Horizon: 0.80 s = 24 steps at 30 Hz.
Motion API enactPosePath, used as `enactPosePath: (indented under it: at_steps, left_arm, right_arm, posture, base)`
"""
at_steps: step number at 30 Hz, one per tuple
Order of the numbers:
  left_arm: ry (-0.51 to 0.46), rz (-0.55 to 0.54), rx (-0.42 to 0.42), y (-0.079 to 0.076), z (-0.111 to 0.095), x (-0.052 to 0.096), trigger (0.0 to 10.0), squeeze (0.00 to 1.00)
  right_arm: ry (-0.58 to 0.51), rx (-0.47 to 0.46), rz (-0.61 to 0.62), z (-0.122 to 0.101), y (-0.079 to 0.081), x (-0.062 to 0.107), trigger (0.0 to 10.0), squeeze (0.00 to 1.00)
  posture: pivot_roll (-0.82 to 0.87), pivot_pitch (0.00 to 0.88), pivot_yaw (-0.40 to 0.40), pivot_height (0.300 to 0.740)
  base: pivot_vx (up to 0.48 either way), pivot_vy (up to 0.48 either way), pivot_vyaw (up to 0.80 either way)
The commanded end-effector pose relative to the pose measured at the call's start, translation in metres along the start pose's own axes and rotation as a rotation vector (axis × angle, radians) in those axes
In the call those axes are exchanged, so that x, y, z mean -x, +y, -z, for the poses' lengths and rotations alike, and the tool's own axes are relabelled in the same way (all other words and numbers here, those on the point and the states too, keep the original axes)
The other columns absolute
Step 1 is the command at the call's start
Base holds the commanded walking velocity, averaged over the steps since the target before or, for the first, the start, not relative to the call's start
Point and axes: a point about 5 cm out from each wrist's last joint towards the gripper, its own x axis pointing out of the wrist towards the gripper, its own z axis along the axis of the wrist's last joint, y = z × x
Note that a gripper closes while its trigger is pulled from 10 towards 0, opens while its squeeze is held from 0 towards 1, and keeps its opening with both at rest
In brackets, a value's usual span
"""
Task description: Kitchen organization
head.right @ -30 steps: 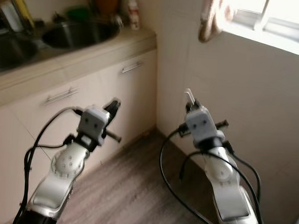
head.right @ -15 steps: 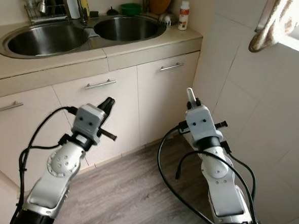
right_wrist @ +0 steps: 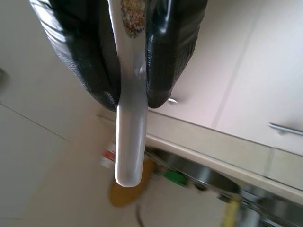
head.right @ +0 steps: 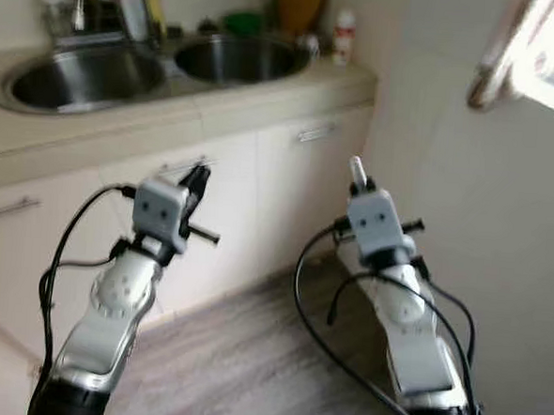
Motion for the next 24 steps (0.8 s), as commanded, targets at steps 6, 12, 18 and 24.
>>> enactPosePath:
  at_steps: [6, 12, 18, 24]
  left_arm:
    - [-0.002, -0.006, -0.002, 0.001, -0.001, -0.001, 10.0, 0.0]
    - [-0.002, -0.004, 0.0, 0.0, -0.001, -0.001, 10.0, 0.0]
    - [-0.005, -0.01, -0.003, 0.001, -0.002, 0.0, 10.0, 0.0]
    - [-0.007, -0.017, -0.006, 0.001, -0.004, 0.0, 10.0, 0.0]
  right_arm:
    - [-0.016, -0.024, 0.027, -0.005, -0.005, -0.004, 10.0, 0.0]
    - [-0.04, -0.015, 0.035, -0.011, -0.009, -0.009, 10.0, 0.0]
    - [-0.062, -0.002, 0.016, -0.016, -0.006, -0.011, 10.0, 0.0]
    - [-0.097, 0.03, -0.025, -0.024, 0.001, -0.013, 10.0, 0.0]
  posture:
    - [0.06, 0.0, -0.003, 0.74]
    - [0.06, 0.0, -0.003, 0.74]
    - [0.07, 0.0, -0.008, 0.74]
    - [0.07, 0.0, -0.011, 0.74]
  base:
    - [0.327, 0.0, 0.4]
    - [0.327, 0.0, 0.0]
    - [0.326, 0.0, 0.0]
    - [0.317, 0.0, 0.13]
